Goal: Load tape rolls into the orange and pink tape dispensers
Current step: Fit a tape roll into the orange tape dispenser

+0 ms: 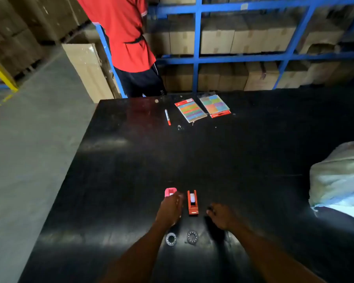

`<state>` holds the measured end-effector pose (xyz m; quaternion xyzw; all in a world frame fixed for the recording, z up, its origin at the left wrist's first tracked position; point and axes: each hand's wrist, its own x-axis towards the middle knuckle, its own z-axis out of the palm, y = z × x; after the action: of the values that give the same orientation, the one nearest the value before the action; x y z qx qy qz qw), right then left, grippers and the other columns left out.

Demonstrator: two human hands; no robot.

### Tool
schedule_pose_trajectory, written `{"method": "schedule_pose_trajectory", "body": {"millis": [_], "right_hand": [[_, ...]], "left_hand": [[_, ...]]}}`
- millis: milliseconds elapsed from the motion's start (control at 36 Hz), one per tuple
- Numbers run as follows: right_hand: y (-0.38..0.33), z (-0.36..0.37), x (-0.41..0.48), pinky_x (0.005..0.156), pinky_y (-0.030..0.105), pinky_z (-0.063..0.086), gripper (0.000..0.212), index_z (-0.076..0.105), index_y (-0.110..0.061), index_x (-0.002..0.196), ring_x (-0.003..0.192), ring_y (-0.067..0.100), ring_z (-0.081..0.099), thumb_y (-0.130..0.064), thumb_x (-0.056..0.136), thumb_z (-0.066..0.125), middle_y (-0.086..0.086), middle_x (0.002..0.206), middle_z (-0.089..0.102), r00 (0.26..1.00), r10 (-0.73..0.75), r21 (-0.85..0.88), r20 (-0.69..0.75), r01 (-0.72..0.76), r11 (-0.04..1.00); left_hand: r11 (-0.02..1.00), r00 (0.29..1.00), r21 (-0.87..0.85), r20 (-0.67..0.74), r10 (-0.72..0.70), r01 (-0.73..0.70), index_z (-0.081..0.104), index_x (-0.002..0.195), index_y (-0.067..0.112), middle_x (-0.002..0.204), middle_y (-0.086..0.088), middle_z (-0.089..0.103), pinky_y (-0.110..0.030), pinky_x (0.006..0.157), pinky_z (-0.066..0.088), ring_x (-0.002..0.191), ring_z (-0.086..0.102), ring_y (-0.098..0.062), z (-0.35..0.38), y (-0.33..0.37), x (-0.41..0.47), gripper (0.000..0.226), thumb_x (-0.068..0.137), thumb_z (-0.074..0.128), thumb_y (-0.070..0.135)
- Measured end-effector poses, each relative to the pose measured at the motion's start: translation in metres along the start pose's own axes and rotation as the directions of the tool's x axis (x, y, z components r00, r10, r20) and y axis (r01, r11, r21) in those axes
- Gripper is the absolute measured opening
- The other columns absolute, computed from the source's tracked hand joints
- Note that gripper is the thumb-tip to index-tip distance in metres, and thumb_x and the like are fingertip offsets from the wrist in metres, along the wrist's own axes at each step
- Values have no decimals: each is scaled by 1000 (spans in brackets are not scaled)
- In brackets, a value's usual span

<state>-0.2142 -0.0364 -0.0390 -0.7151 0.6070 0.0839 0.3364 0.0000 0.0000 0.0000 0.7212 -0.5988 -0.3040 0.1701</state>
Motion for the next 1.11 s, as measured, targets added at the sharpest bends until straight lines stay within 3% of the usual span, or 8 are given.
{"method": "schedule_pose_trajectory", "body": {"millis": [167,278,389,556,694,861,972,1111], "right_hand": [[-12,4,15,112,35,33,49,44,-15,143,135,28,45,-42,103,38,12,148,47,1000,31,205,3,-31,978],[-20,6,34,115,36,29,54,38,-16,147,139,24,39,-46,102,35,10,153,40,999,38,311,-21,-29,950],[-27,12,50,113,36,28,52,34,-17,148,138,25,38,-44,103,33,9,153,36,999,-3,329,-38,16,944],[-38,21,58,95,35,43,31,49,-20,124,110,25,56,-40,103,36,9,129,46,995,-57,421,-80,86,903],[-34,17,61,87,35,48,22,51,-32,108,98,14,61,-49,100,40,-2,107,62,989,-68,517,-135,129,846],[-36,6,49,89,40,50,39,47,-36,112,95,14,66,-66,94,30,-4,105,68,992,-75,524,-105,119,843],[-35,4,44,95,38,49,57,43,-40,126,104,17,65,-77,87,25,-2,115,68,992,-68,527,-109,115,842],[-40,-11,31,86,37,48,29,44,-33,108,89,16,65,-57,99,30,-2,97,66,983,-100,521,-151,165,838]], "left_hand": [[997,995,61,87,-47,42,57,118,9,107,-12,71,-35,80,50,98,68,-31,14,28,17,27,95,46,14],[987,986,93,100,-137,128,55,115,11,101,-8,71,-37,77,52,91,70,-28,25,23,34,23,92,55,16],[979,958,179,252,-138,94,59,111,7,102,-12,72,-38,80,57,93,71,-31,36,12,48,24,87,57,11],[982,944,-54,291,-156,179,48,131,6,115,-20,68,-45,80,59,96,69,-39,43,12,48,39,93,53,14],[938,946,-261,287,-153,230,47,121,13,79,-12,71,-30,44,54,61,71,-28,42,11,43,25,101,41,27],[804,935,-508,319,-158,309,37,122,13,94,-20,71,-21,33,44,50,67,-26,42,10,41,36,100,42,42],[772,934,-571,349,-79,279,41,127,16,89,-12,70,-17,32,39,47,66,-19,33,13,38,41,99,43,46],[814,943,-533,328,-53,231,38,125,24,75,-14,64,-19,33,41,44,60,-13,22,25,32,29,102,37,41]]}}
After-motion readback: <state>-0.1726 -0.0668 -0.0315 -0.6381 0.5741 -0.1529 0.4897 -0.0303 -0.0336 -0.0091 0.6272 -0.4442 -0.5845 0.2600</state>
